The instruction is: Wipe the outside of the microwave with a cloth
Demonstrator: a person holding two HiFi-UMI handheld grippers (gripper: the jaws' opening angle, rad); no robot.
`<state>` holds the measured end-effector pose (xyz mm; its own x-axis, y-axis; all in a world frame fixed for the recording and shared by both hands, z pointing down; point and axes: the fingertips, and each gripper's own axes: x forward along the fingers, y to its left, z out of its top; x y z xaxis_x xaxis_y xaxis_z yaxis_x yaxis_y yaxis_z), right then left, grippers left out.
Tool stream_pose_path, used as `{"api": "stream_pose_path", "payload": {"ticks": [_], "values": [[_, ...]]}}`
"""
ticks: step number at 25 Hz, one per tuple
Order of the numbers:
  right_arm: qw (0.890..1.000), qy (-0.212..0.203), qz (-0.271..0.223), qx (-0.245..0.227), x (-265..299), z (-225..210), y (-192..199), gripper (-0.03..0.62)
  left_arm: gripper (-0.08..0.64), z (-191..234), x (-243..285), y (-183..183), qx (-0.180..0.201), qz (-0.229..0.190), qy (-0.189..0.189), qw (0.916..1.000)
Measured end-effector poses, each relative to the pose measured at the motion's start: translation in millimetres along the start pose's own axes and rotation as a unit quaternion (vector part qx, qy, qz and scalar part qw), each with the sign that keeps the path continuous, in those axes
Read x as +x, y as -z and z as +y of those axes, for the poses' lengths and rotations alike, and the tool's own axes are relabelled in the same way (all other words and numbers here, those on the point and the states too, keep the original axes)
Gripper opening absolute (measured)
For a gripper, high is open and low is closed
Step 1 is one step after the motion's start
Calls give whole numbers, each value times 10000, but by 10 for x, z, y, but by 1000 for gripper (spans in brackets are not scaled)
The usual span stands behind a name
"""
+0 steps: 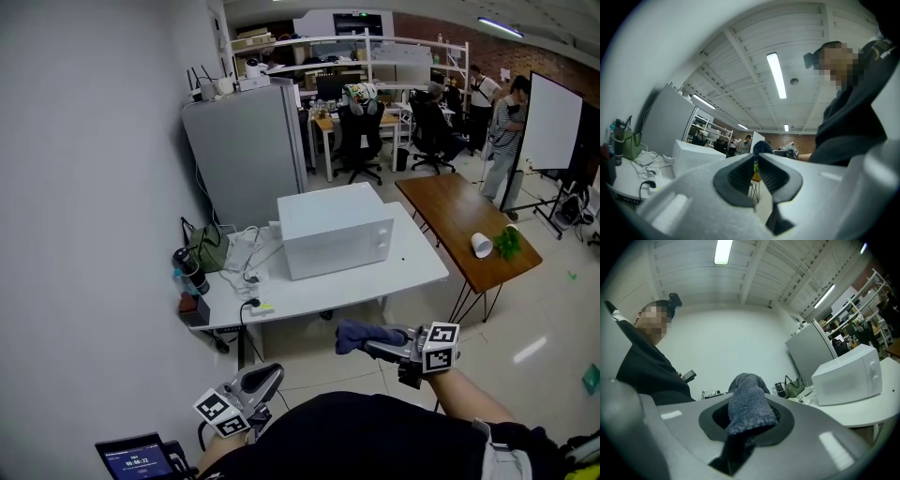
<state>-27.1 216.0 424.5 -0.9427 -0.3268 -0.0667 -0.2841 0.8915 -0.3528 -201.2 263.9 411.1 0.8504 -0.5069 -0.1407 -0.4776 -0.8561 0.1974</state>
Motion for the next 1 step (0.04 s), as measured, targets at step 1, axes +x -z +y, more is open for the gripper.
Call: {"api": "stream_pose_path", "payload": {"ticks": [1], "values": [[10000,10,7,-11,-18,-4,7,69,27,-4,10,12,0,3,3,10000]]}}
